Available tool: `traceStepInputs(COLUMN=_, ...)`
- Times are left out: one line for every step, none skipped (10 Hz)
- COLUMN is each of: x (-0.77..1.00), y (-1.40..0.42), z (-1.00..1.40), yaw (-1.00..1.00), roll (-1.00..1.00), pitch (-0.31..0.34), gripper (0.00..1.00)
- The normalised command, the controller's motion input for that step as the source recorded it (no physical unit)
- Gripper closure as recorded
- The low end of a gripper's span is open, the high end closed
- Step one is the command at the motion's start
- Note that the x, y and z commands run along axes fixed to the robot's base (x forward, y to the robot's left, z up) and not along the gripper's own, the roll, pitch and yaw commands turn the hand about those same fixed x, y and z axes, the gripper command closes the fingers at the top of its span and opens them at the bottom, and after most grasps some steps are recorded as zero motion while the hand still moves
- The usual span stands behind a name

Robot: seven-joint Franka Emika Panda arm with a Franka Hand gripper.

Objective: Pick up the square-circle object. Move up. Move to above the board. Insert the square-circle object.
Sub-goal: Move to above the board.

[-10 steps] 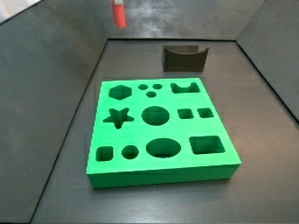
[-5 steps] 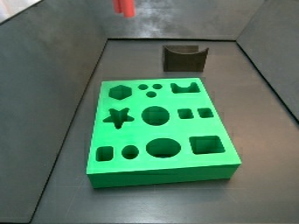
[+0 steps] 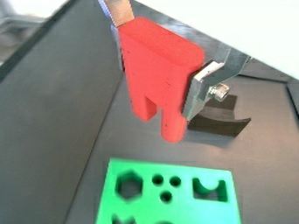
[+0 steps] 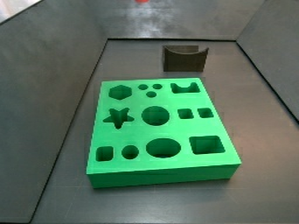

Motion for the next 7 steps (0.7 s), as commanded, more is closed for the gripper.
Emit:
traceStepInputs(x=0.40, y=-1.00, z=0.49, yaw=1.00, roll=0.05, pitch=0.160, gripper=1.00)
traceStepInputs(x=0.31, y=-0.68, z=0.33, yaw=1.00, roll=0.06, pitch=0.186, gripper=1.00)
traceStepInputs(x=0.26, y=-0.50, z=0.25, yaw=1.00, roll=0.07, pitch=0.197, gripper=1.00)
traceStepInputs(x=0.16, y=-0.26, z=0.13, yaw=1.00, roll=0.09, pitch=0.213, gripper=1.00)
traceStepInputs(x=0.12, y=-0.20, z=0.10, yaw=1.00, roll=0.11, pitch=0.217, gripper=1.00)
traceStepInputs(x=0.08, y=-0.10, z=0.05, yaw=0.67, roll=0.13, pitch=0.179, gripper=1.00)
traceStepInputs(x=0.08, y=-0.08, z=0.04, yaw=0.50, roll=0.13, pitch=0.159, gripper=1.00)
